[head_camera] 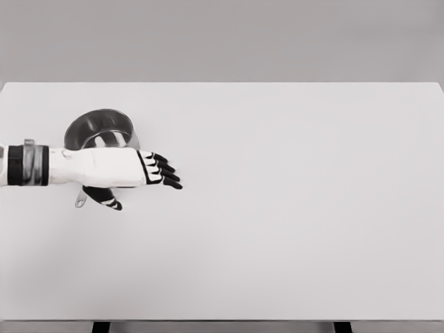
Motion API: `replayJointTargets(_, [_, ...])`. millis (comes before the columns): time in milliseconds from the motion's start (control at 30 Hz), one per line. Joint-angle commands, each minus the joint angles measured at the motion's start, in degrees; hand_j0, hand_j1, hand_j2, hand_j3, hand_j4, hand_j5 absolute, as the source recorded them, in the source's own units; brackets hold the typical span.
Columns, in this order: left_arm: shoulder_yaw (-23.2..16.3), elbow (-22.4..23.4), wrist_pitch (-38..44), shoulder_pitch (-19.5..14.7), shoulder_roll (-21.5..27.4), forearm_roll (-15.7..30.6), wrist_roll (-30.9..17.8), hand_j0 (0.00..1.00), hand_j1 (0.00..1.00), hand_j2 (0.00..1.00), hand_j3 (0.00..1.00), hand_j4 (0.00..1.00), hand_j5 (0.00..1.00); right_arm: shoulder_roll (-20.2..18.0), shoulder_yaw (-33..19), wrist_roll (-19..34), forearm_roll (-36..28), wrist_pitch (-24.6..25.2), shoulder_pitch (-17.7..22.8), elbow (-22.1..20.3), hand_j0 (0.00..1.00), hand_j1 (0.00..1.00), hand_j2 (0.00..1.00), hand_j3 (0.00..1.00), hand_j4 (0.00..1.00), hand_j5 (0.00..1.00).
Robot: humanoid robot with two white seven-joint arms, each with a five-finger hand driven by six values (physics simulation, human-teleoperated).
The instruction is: Rotate pot handle
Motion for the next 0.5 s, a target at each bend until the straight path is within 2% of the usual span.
replayJointTargets(0, [-0.5, 0.1, -0.1, 0.0, 1.3, -1.1, 0.0, 1.00, 1.00, 1.00, 1.00, 1.00, 1.00, 0.0, 0.0, 0.0, 0.0, 0.0, 0.0, 0.0, 1.00, 1.00, 1.00, 1.00, 1.00, 1.00])
replayJointTargets(267, [-0.4, 0.6, -0.1, 0.0, 4.4, -1.3, 0.0, 1.00, 1.00, 1.00, 1.00, 1.00, 1.00, 0.0, 0.0, 0.0, 0.0, 0.0, 0.0, 0.0, 1.00, 1.00, 1.00, 1.00, 1.00, 1.00])
replayJointTargets(333, [-0.2, 0.8, -0.1, 0.0, 5.0, -2.6, 0.0, 1.00, 1.00, 1.00, 1.00, 1.00, 1.00, 0.0, 0.0, 0.0, 0.0, 0.0, 0.0, 0.1, 1.00, 1.00, 1.00, 1.00, 1.00, 1.00])
replayJointTargets(467, [0.0, 4.1, -0.1, 0.0, 5.1, -5.1, 0.0, 1.00, 1.00, 1.00, 1.00, 1.00, 1.00, 0.0, 0.0, 0.0, 0.0, 0.0, 0.0, 0.1, 1.00, 1.00, 1.00, 1.00, 1.00, 1.00])
